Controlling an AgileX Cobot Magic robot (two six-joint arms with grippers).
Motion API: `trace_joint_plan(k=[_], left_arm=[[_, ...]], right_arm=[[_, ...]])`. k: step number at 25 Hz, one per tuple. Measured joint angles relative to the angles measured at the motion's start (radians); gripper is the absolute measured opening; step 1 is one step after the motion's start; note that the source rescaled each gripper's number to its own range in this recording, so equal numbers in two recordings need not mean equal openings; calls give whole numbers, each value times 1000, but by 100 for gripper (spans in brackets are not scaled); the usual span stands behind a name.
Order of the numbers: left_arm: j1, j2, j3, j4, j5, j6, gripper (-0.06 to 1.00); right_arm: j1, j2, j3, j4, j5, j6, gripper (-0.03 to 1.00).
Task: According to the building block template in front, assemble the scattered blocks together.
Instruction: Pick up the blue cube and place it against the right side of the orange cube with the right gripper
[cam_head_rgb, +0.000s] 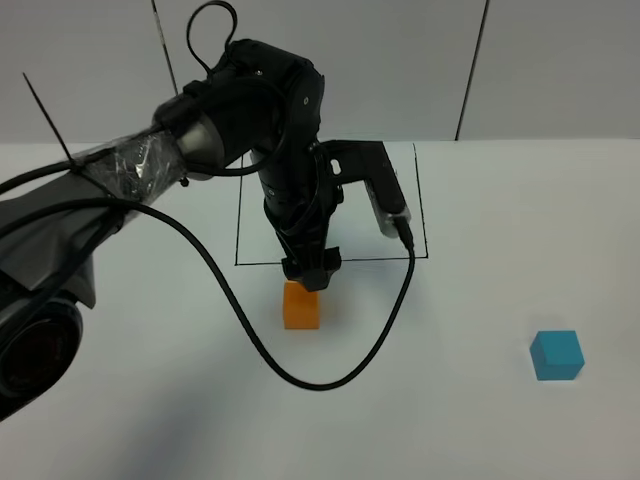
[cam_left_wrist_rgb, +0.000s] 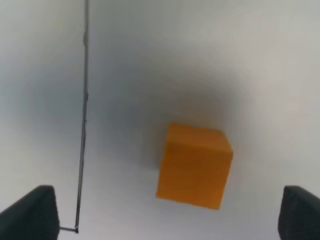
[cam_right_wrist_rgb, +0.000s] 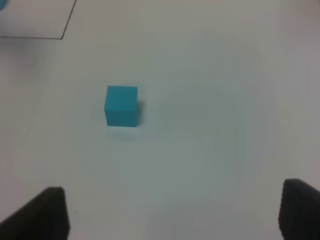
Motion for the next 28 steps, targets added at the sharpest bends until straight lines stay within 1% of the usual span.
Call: trace_joint_plan(k=[2,5,8,11,13,16,19,22,25,28], left_arm=[[16,-18,0,5,0,-83,99],[77,-40,0,6,1,-203,95],[163,-77,0,8,1,-306,89],[260,-121,4,8,1,-367,84],[321,-157,22,8,1,-376,83],[434,-228,86,0,0,-381,81],[577,-326,199,-56,-15,-390,80],[718,-436,341,-125,-93,-391,80],[789,-553,510,-151,-187,-388,79],[798,-676,669,-153,-302,-360,77]], right_arm=[[0,0,0,0,0,0,73],[0,0,0,0,0,0,73],[0,0,0,0,0,0,73],[0,0,0,0,0,0,73],[0,0,0,0,0,0,73],[0,0,0,0,0,0,73],[0,0,0,0,0,0,73],[0,0,0,0,0,0,73],[0,0,0,0,0,0,73],[0,0,0,0,0,0,73]])
